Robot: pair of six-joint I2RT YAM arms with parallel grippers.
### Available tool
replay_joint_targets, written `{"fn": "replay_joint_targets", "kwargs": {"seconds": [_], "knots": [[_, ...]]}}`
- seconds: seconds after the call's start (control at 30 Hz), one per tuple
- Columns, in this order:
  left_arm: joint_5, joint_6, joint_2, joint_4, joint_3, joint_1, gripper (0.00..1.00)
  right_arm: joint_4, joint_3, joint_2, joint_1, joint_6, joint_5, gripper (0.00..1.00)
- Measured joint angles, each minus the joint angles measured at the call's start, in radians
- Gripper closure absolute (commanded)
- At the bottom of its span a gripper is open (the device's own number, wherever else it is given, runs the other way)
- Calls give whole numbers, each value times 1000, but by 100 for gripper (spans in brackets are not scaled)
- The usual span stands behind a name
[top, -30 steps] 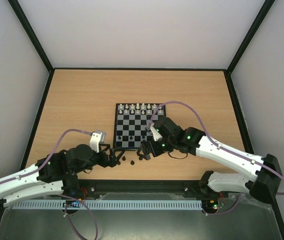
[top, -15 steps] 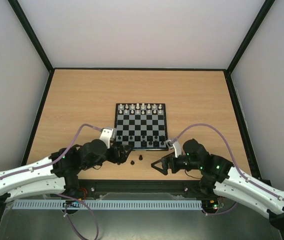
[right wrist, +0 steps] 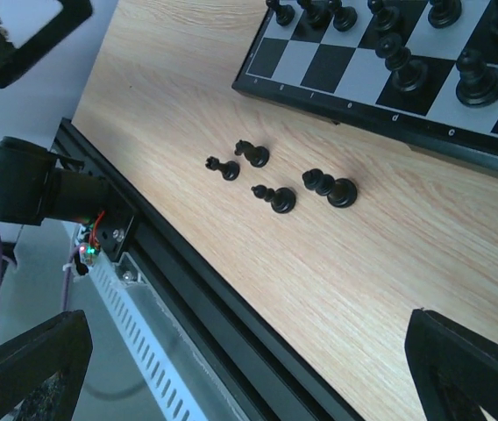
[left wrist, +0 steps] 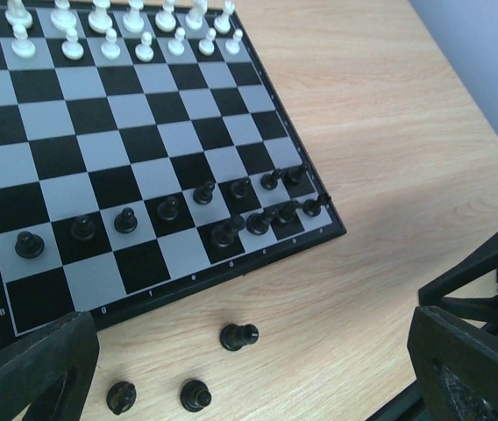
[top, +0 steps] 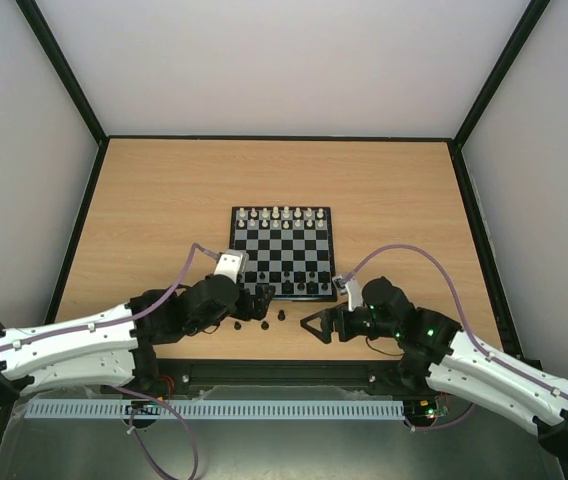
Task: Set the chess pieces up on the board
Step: Pick up the chess piece at the center of the board.
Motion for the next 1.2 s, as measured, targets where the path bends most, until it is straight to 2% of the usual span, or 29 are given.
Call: {"fn": "replay_joint_targets", "kwargs": {"seconds": [0.47, 0.63, 0.67, 0.77, 0.97, 1.2], "knots": [[-55, -81, -263, -8, -81, 2, 0, 78, 106, 253, 0, -67, 70, 1], [-48, -86, -235, -7, -84, 19, 0, 82, 199, 379, 0, -100, 116, 11], [-44, -86, -227, -6, -85, 23, 1, 80, 222, 412, 0, -106, 120, 18], [-31, -86, -222, 7, -117, 34, 1, 56, 289, 522, 0, -130, 134, 29], [-16, -92, -254, 21, -169, 53, 1, -12, 363, 668, 18, -164, 185, 33], [-38, -101, -266, 32, -184, 59, 0, -139, 533, 850, 129, -182, 330, 36]]}}
